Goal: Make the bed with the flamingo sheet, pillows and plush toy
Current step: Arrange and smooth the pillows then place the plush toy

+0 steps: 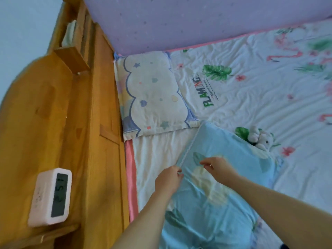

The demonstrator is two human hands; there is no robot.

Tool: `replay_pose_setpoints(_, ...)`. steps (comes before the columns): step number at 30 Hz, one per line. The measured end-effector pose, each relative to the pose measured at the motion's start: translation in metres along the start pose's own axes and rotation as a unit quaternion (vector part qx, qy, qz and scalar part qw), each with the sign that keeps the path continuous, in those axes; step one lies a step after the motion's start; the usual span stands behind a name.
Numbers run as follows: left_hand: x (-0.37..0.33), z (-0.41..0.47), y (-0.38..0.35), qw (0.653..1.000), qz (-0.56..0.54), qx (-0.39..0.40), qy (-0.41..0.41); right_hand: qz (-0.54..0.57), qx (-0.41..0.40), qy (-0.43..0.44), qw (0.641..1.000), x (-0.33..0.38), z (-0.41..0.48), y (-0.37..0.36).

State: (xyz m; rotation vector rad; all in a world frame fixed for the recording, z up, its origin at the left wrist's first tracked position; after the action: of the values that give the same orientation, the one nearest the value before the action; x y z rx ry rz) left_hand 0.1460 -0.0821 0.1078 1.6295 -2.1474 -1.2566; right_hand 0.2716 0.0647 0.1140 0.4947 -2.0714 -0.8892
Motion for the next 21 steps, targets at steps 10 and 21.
replay_pose_setpoints(10,-0.011,-0.014,0.012,0.998,0.028,-0.046,-0.033,-0.001,0.03,0.081,0.996,0.061,-0.03,-0.004)
replay_pose_setpoints(21,-0.04,-0.125,-0.034,0.995,0.012,-0.101,0.002,0.033,-0.042,0.115,0.992,-0.008,-0.142,0.003)
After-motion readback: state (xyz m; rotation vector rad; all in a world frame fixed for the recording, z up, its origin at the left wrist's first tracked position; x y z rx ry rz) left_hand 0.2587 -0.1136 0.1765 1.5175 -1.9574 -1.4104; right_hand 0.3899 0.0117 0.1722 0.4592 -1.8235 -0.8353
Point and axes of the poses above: each hand's wrist, its own z-axis towards the middle knuckle, its own y-axis out of the back of the hand, x = y × z, the point moved 3 cm from there along z, towards the middle knuckle, and after that the axes turned 12 degrees about y, right-handed, at the moved point
